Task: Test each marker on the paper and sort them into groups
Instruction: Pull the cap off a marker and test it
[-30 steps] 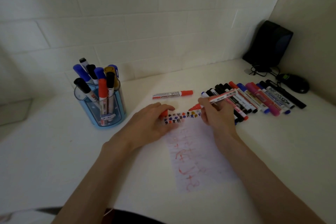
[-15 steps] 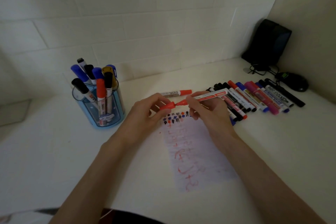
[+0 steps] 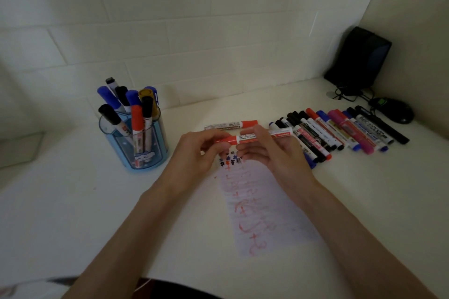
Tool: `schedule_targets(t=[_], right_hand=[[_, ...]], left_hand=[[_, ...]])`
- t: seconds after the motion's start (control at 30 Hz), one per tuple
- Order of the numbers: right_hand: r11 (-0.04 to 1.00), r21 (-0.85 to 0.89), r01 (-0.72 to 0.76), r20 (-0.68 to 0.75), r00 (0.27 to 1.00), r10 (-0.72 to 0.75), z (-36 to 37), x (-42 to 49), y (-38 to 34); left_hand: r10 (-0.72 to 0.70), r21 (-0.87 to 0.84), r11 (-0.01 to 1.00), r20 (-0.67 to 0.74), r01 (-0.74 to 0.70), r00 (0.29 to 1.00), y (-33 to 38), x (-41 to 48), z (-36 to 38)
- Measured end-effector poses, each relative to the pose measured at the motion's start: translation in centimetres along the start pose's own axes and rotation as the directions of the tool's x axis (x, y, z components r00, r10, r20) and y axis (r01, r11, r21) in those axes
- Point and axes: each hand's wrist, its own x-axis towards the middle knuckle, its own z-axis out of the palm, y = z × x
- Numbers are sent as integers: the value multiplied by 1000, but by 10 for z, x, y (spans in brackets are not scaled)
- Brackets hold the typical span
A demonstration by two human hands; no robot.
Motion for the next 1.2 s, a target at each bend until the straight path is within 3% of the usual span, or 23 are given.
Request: schedule_targets(t=[0.23, 0.4, 0.5, 0.6, 0.67, 0.8, 0.97, 1.03, 1.1, 1.2], right_hand=[[992, -107, 60, 1, 998, -60, 0, 0, 6], [944, -316, 89, -147, 979, -141, -28, 9, -16], [809, -579, 104, -31, 988, -150, -44, 6, -19], [547, -835, 56, -81, 971, -224, -55, 8, -17], [440, -898, 11, -123, 953, -276, -61, 8, -20], [255, -967, -17, -96, 950, -299, -63, 5, -21], [159, -982, -105, -150, 940, -306, -64, 6, -16], [109, -987, -117, -146, 936, -319, -60, 6, -12], [95, -994, -60, -91, 928, -361, -51, 7, -7], [76, -988, 135, 89, 897, -433, -35, 10, -1]], left_hand=[[61, 83, 995, 17, -62, 998, -1, -2, 5], [81, 228, 972, -69, -64, 994, 0, 7, 7], [129, 376, 922, -71, -93, 989, -2, 5, 5], [47, 545, 838, -84, 6, 995, -10, 6, 1], [-50, 604, 790, -106, 104, 993, -15, 8, -2], [-145, 612, 773, -85, 166, 986, -21, 14, -1], [-33, 650, 753, -116, 102, 993, -23, 18, 2], [-6, 600, 795, -141, 90, 990, -22, 18, 4], [49, 500, 864, -184, 51, 982, -16, 17, 6], [156, 316, 946, -257, -70, 954, 2, 16, 7]])
